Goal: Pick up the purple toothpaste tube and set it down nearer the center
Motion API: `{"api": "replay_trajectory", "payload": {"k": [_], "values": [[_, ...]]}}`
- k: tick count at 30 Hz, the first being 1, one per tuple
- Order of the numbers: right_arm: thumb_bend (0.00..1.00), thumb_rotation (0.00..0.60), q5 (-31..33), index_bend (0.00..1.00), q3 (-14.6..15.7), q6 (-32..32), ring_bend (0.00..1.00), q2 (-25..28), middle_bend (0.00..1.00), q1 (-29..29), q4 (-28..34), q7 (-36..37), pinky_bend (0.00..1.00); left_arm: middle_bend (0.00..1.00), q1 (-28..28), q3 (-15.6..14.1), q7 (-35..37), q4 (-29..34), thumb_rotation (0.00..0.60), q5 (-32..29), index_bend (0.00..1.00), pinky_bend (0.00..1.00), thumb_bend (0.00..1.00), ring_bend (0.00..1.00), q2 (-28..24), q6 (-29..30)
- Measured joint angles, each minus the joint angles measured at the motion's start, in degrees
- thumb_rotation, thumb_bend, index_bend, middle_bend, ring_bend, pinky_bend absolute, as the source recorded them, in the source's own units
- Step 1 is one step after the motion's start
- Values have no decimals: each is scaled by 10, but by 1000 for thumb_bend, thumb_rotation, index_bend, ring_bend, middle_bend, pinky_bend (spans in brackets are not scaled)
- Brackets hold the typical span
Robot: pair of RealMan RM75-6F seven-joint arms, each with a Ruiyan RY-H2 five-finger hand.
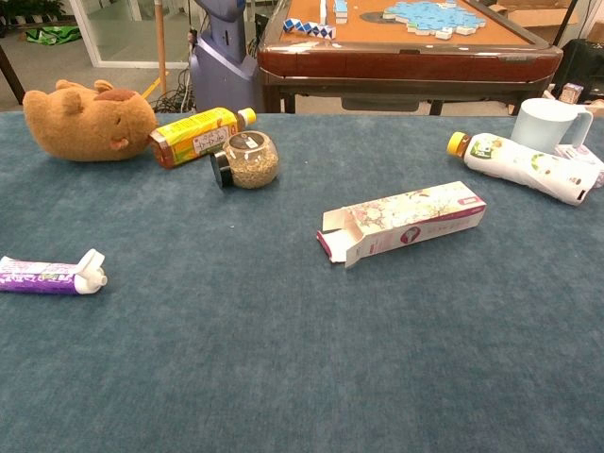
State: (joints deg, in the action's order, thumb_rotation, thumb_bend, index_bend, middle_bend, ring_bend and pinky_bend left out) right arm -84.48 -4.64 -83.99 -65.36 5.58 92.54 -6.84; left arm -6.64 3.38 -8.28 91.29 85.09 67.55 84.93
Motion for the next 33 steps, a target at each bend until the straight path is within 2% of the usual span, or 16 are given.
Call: {"api": "replay_trajectory", "payload": {"k": [9, 14, 18, 21, 27, 33], "values": [[0, 600, -4, 0, -3, -3, 0, 7, 0, 2, 4, 1, 0, 7, -10, 0, 3, -1, 600, 0, 0, 15, 208, 65, -2, -17], [0, 600, -12, 0, -16, -14, 0, 31, 0, 8, 23, -12, 0, 14, -31, 0, 12, -3, 600, 1, 5, 15, 208, 71, -12, -56], [0, 600, -21, 0, -27, -23, 0, 56, 0, 14, 50, -32, 0, 60, -58, 0, 26, -6, 600, 2, 124, 15, 208, 88, -19, -103], [0, 600, -27, 0, -34, -27, 0, 74, 0, 19, 70, -45, 0, 111, -83, 2, 40, -14, 600, 0, 176, 15, 208, 114, -20, -142], [0, 600, -33, 0, -38, -28, 0, 89, 0, 24, 89, -56, 0, 169, -130, 12, 59, -49, 600, -12, 231, 35, 208, 152, 1, -199], [0, 600, -27, 0, -35, -30, 0, 91, 0, 20, 88, -50, 0, 219, -151, 13, 31, -55, 600, -40, 254, 63, 207, 195, 18, -236]]}}
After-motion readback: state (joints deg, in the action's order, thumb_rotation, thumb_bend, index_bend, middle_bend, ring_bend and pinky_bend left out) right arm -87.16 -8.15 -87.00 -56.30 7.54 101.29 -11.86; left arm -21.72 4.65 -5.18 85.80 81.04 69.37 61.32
